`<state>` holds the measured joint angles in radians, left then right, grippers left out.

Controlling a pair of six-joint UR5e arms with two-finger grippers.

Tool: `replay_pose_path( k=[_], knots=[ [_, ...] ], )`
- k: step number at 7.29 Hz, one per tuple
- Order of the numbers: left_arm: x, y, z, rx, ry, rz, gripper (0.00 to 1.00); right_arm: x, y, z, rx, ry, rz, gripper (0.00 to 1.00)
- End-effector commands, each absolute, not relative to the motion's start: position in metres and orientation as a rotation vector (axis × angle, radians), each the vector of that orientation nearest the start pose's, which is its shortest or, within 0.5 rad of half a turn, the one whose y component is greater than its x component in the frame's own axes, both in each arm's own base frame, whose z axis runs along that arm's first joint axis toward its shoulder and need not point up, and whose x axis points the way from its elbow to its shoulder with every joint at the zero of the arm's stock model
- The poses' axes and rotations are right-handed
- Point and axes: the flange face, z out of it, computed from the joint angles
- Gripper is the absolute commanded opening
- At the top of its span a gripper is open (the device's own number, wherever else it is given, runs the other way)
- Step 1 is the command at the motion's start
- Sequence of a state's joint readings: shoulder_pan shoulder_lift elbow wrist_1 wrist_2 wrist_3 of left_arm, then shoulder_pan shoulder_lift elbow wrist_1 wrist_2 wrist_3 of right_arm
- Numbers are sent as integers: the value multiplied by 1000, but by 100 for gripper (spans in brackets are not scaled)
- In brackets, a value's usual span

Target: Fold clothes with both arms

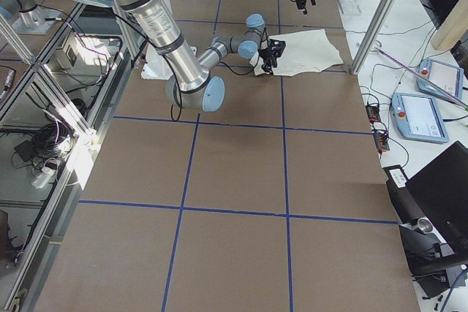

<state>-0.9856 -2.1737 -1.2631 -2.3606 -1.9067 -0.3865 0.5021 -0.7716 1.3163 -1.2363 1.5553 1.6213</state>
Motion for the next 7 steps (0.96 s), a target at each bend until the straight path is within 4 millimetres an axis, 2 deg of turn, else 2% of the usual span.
replay_pose_path(
  k=[1,2,3,4,5,7],
  knots=[
    [329,-677,355,812,773,360,100,-622,-491,244,218,-849,521,53],
    [329,-677,355,811,772,360,100,-622,-489,244,217,-844,519,53],
    [330,-676,359,806,771,361,100,-622,-489,244,217,-844,519,47],
    [330,-676,359,806,771,361,100,-622,-489,244,217,-844,519,30],
    [330,-676,359,806,771,361,100,-622,-489,245,216,-843,520,0],
    [329,-676,358,807,771,361,100,-620,-490,240,219,-851,519,0]
  ],
)
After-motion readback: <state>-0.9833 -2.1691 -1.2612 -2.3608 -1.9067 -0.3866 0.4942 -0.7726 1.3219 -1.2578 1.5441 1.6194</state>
